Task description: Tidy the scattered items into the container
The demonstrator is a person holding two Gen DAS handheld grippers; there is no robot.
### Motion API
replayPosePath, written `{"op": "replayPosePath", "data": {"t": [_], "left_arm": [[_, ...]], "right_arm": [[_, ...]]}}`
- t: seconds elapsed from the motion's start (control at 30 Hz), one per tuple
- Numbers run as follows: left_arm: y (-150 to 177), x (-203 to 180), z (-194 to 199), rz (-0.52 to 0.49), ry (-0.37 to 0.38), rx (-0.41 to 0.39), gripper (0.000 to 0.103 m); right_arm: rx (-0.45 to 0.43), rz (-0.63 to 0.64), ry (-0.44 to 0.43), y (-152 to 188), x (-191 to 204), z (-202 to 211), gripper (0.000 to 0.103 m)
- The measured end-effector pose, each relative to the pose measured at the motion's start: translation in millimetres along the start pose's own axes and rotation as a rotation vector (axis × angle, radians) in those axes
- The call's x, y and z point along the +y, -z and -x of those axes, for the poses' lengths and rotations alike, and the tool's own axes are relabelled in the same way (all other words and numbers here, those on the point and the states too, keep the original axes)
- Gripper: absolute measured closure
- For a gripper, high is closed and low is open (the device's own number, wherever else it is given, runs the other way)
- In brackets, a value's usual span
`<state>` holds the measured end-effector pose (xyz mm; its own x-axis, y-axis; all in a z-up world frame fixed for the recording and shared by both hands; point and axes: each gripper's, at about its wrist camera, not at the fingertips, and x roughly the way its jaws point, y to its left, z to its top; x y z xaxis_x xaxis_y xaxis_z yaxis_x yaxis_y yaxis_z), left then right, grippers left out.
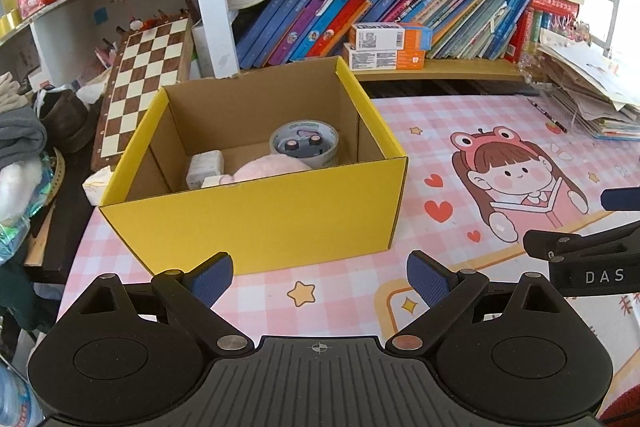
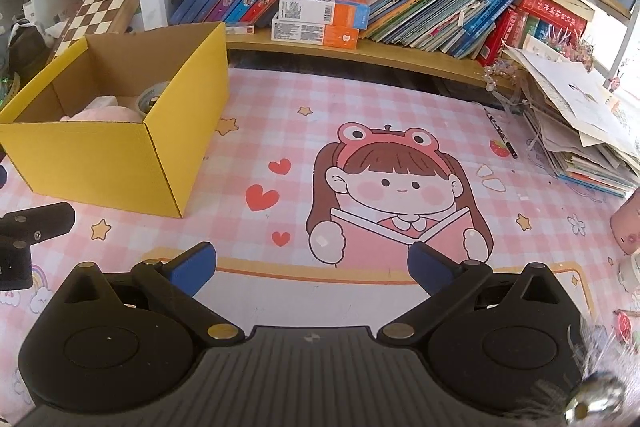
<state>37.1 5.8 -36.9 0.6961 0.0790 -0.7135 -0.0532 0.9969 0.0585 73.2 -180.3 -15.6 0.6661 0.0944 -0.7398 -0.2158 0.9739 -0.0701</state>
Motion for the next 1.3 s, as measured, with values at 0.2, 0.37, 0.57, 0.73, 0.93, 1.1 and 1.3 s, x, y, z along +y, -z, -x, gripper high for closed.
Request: {"op": "replayPosePath", "data": {"t": [0.2, 0.37, 0.57, 0.73, 0.93, 1.1, 1.3], "left_arm": [[1.0, 3.8, 0.7, -0.002, 0.003, 0.003, 0.002], [0.9, 5.3, 0.9, -0.012, 0.009, 0.001, 0.002], [2.1, 8.6, 1.2, 0.0, 0.016, 0.01, 0.002], [3.4, 9.9, 3.8, 0.007, 0.012, 0.002, 0.002], [2.9, 9.3, 5.2, -0.008, 0.011, -0.008, 0.002], [2.8, 10.1, 5.4, -0.011, 0.012, -0.008, 0.002], [3.0, 10.2, 5.2, -0.01, 0.023, -0.009, 0.002]], "right_arm": [[0.006, -0.014, 0.007, 0.5, 2.5, 1.3, 0.0], [0.002, -0.01, 0.007, 0.2, 6.6, 2.7, 0.0], [-0.003, -0.011, 0.012, -0.5, 9.9, 4.0, 0.0], [-0.009, -0.012, 0.016, -1.0, 12.2, 6.1, 0.0], [-0.01, -0.004, 0.007, -2.4, 7.6, 5.5, 0.0], [-0.011, 0.0, 0.007, -2.2, 10.1, 6.4, 0.0], [-0.01, 0.004, 0.006, -2.4, 8.7, 5.3, 0.0]]}}
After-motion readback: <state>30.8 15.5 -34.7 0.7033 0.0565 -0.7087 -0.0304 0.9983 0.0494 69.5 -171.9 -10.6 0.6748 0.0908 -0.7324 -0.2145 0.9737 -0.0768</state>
